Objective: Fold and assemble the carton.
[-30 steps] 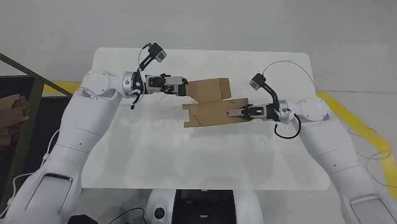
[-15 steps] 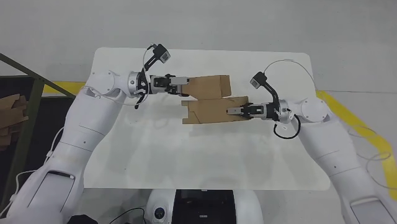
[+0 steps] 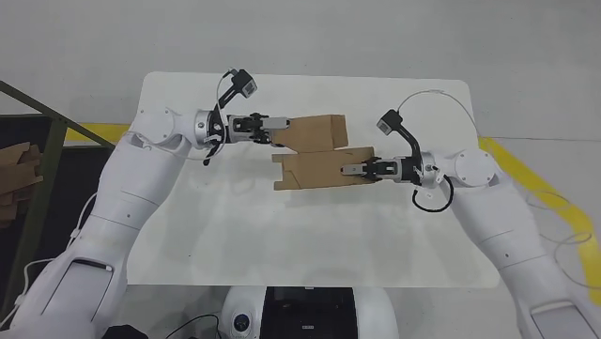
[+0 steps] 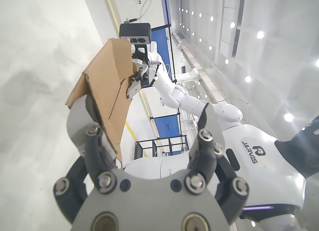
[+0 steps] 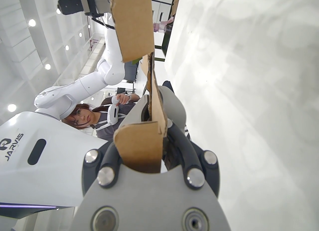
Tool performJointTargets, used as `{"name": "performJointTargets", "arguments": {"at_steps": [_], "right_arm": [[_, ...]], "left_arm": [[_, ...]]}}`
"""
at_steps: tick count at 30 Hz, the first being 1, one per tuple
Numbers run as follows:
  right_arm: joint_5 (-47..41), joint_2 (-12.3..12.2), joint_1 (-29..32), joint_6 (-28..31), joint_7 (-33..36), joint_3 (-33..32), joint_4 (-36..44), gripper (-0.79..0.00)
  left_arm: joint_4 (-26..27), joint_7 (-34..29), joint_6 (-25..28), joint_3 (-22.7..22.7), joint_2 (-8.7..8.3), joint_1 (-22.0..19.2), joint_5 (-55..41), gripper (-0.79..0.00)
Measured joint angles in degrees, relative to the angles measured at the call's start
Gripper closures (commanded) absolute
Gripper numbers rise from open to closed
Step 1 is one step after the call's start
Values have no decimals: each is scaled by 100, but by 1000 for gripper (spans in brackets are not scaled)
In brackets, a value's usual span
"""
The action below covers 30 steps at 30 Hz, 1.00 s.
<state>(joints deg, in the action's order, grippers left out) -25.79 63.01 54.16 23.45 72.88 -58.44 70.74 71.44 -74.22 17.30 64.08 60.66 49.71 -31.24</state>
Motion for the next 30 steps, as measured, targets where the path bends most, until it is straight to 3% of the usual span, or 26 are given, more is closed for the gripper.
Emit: {"name": "performJointTargets", "arguments": {"at_steps": [11,20,24,30], "right_arm": [[112,-35,53,-51,-14,-80,152,0],[295,-63,66,-138,-80,-131,243,0],[427,-86,82,-204,-145,-182,343,0],[542,-108,112,-286,-210,-218,446,0]], "left_arm": [[41,203,-195,-16,-20,41,378,-102],[80,409,-328,-37,-37,53,757,-139],[174,587,-385,-16,-56,81,1014,-240],[362,894,-426,63,-83,199,1223,-222]]}}
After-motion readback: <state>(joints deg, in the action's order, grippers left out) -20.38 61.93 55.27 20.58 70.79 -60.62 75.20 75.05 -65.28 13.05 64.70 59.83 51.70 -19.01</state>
